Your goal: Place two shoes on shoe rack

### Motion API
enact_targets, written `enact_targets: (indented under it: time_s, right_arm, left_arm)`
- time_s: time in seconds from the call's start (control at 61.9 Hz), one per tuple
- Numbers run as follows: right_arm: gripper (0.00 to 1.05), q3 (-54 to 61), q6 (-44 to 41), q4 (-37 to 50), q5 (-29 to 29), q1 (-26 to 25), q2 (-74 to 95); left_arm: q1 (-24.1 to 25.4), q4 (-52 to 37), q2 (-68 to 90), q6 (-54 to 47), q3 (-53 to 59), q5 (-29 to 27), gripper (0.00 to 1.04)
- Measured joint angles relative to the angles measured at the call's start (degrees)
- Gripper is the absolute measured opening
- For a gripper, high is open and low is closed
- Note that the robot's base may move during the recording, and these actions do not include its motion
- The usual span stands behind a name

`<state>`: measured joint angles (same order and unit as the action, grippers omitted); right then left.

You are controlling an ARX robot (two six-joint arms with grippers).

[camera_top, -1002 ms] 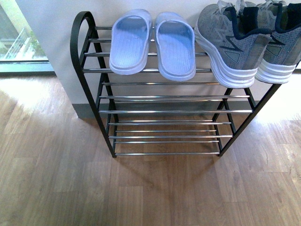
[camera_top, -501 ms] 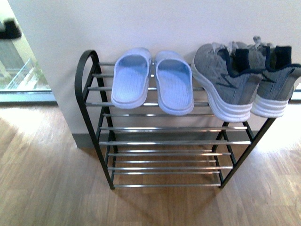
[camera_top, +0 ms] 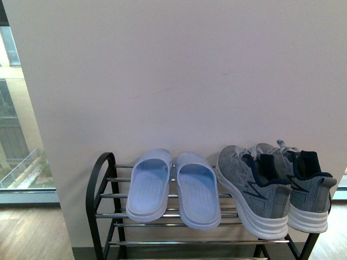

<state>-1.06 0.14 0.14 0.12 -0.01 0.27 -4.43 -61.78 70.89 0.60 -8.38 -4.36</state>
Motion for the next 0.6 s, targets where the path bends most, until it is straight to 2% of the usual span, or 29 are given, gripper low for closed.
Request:
enact_targets:
  time_s: [0.048,0.113,0.226,0.275,0.598]
  right_arm:
    - [0.95,0.0,0.0,0.0,0.0,0.0,0.0]
    - [0.95,0.0,0.0,0.0,0.0,0.0,0.0]
    - [0.95,0.0,0.0,0.0,0.0,0.0,0.0]
    - [0.84,0.0,0.0,0.0,0.0,0.0,0.0]
    - [0.31,0.0,0.0,0.0,0.0,0.0,0.0]
  left_arm:
    - [0.3,1.0,-1.8,0.0,0.9,0.4,0.01]
    - [2.7,3.0,-5.1,-0.1,2.1,3.9,0.01]
    - [4.2,6.5,-10.3,-0.1,3.8,4.0,0.01]
    - [4.2,8.9,-13.6,-0.1,4.7,4.3,0.01]
    - [4.2,19.9,-27.1,-0.1,7.0,4.3,0.01]
